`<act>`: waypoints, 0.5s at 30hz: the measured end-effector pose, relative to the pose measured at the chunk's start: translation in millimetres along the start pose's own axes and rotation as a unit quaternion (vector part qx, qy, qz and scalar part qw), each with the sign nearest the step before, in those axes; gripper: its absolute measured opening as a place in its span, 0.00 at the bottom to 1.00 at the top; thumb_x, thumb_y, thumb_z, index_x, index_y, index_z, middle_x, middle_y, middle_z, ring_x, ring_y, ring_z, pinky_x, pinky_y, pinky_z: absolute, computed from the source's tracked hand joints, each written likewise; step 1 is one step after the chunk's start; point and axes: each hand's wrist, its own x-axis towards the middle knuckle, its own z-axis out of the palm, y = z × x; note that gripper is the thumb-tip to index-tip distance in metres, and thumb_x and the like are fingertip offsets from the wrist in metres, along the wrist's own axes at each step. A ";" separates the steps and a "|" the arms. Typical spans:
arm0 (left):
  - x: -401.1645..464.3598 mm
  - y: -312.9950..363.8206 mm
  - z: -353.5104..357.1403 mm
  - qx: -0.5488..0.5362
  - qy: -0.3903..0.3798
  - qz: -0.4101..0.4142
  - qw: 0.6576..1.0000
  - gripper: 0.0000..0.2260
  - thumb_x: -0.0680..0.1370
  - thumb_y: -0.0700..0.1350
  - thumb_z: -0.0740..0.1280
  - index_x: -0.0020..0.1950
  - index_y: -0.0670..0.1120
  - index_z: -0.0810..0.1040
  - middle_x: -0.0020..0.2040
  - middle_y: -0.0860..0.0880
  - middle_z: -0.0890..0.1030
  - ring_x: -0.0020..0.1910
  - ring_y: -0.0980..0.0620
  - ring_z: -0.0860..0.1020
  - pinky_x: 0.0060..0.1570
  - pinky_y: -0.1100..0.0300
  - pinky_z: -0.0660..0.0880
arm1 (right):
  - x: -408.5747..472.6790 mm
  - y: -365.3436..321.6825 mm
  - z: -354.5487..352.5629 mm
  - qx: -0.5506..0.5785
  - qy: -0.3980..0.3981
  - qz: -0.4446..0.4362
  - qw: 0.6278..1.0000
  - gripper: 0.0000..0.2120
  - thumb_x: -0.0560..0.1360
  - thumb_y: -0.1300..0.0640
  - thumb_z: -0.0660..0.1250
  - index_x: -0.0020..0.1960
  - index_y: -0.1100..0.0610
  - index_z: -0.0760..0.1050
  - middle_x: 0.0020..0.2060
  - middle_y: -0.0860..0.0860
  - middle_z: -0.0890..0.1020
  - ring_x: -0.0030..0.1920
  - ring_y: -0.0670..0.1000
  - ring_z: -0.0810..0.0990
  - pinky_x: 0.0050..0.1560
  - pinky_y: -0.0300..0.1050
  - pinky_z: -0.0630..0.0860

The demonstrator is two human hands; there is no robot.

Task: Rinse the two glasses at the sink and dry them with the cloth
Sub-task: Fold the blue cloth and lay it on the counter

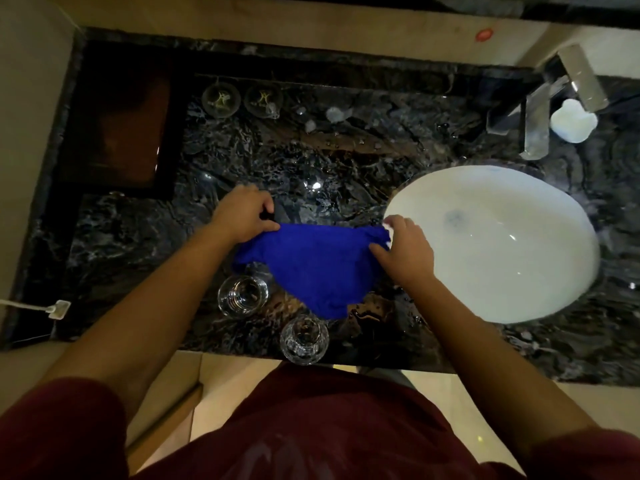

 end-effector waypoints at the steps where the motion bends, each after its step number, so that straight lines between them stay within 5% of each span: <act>1: -4.1 -0.9 1.6 -0.011 0.026 0.012 1.000 0.15 0.73 0.56 0.78 0.51 0.50 0.78 0.51 0.49 0.75 0.53 0.48 0.72 0.51 0.51 0.73 | -3.7 -0.1 2.0 -0.014 0.026 -0.029 0.999 0.28 0.75 0.49 0.74 0.72 0.54 0.71 0.69 0.57 0.76 0.67 0.60 0.75 0.62 0.56 0.75; 4: -14.5 -14.0 12.4 -0.014 0.023 0.054 0.998 0.13 0.73 0.55 0.77 0.46 0.52 0.76 0.46 0.52 0.73 0.48 0.48 0.75 0.45 0.52 0.72 | -24.5 1.6 13.6 -0.043 0.075 -0.150 0.985 0.30 0.75 0.51 0.74 0.74 0.54 0.72 0.75 0.60 0.71 0.74 0.64 0.70 0.70 0.61 0.70; 6: -18.5 -21.8 17.9 -0.004 -0.014 0.046 0.999 0.09 0.74 0.56 0.76 0.46 0.54 0.80 0.45 0.53 0.72 0.50 0.47 0.76 0.50 0.49 0.76 | -36.8 7.8 29.9 -0.085 0.037 -0.192 0.977 0.28 0.77 0.48 0.72 0.75 0.54 0.72 0.77 0.59 0.69 0.77 0.65 0.67 0.73 0.64 0.69; 11: -21.2 -28.3 19.9 0.001 -0.006 0.052 0.999 0.08 0.76 0.54 0.75 0.52 0.54 0.85 0.49 0.52 0.73 0.55 0.47 0.75 0.54 0.50 0.75 | -43.8 16.4 42.3 -0.137 -0.028 -0.182 0.973 0.28 0.81 0.43 0.64 0.79 0.50 0.67 0.82 0.55 0.62 0.83 0.61 0.55 0.80 0.67 0.55; 15: -42.6 -36.5 15.6 -0.106 0.054 0.038 0.992 0.14 0.78 0.56 0.73 0.60 0.52 0.84 0.53 0.51 0.77 0.56 0.47 0.77 0.57 0.51 0.75 | -44.3 -0.1 28.3 -0.100 -0.043 -0.174 0.979 0.28 0.80 0.46 0.67 0.78 0.52 0.68 0.81 0.57 0.63 0.82 0.61 0.57 0.80 0.63 0.58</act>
